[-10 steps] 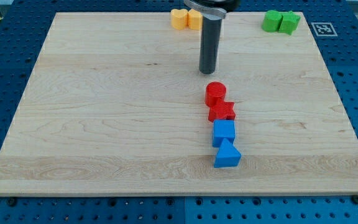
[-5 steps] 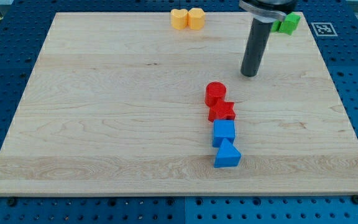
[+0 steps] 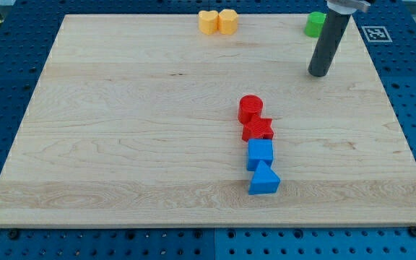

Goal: Move the arm right to the yellow hexagon

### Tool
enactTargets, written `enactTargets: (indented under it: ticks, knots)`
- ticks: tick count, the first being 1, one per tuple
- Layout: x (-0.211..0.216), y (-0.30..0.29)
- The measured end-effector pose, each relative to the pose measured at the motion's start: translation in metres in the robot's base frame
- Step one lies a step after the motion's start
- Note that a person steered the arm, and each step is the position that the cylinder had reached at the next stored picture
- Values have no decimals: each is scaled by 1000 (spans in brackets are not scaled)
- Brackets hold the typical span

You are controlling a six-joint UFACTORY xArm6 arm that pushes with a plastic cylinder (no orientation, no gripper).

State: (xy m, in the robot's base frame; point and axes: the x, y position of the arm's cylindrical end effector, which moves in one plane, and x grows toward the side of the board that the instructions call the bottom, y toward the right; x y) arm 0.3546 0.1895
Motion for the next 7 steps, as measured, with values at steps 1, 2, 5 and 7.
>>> enactTargets:
  ticks: [1,2,5,7]
  knots:
    - [-14,0]
    - [-20,0]
    - [-95,-17]
    - [-162,-72]
